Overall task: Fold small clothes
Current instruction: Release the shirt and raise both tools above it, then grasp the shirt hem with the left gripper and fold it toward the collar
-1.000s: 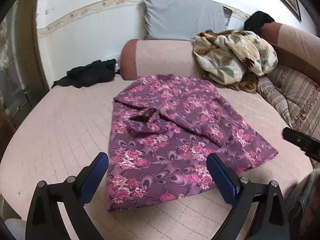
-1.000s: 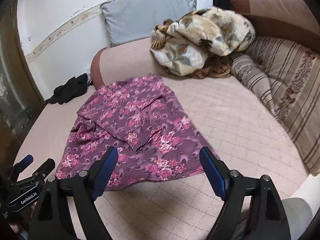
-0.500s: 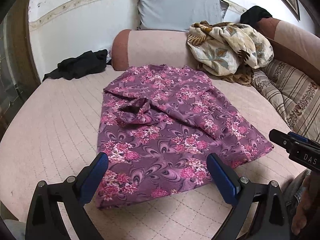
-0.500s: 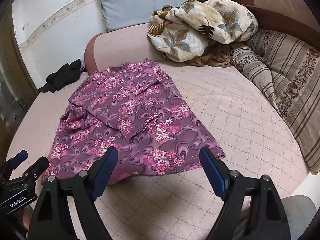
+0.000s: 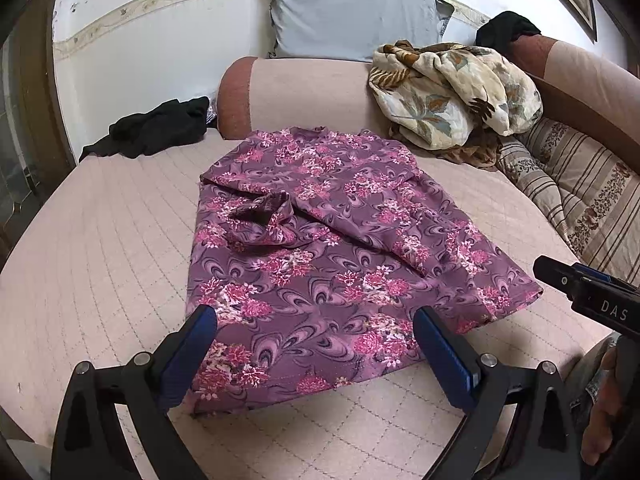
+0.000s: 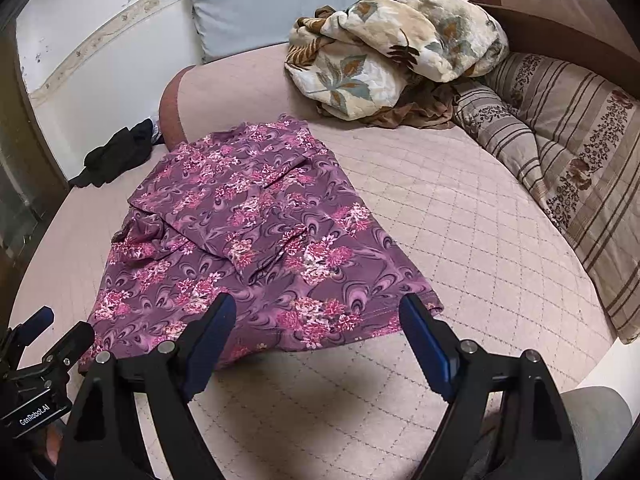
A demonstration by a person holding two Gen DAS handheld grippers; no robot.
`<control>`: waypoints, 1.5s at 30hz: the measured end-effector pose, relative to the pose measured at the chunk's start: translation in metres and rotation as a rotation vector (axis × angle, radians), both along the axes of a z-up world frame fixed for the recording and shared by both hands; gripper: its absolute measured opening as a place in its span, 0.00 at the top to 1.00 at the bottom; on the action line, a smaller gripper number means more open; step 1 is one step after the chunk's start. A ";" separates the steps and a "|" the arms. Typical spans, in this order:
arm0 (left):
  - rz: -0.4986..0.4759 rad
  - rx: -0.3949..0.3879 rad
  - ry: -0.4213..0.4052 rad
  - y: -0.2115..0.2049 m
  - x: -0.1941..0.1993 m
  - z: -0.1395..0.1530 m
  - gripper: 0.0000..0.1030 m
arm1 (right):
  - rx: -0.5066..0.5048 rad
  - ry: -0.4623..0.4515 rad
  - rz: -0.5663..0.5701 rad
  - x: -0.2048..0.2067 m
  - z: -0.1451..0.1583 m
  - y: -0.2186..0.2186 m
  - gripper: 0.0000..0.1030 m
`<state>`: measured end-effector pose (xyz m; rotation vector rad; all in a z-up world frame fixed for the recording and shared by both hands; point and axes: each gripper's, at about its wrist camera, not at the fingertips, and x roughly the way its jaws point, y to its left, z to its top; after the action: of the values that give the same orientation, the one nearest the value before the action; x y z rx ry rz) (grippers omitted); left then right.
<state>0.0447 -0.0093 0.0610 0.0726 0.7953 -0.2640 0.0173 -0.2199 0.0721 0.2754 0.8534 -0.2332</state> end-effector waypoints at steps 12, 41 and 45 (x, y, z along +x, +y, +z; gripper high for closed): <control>0.095 -0.010 0.053 0.023 0.012 -0.001 0.03 | 0.023 0.010 -0.030 -0.001 -0.004 -0.014 0.20; 0.246 -0.066 0.458 0.071 0.060 -0.085 0.13 | 0.098 0.454 -0.114 0.072 -0.095 -0.107 0.35; 0.217 -0.052 0.444 0.062 0.059 -0.083 0.29 | 0.024 0.469 -0.045 0.076 -0.095 -0.085 0.71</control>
<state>0.1036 0.0530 -0.0224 -0.1261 1.2276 -0.0936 0.0928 -0.3051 -0.0224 0.2661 1.3152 -0.3367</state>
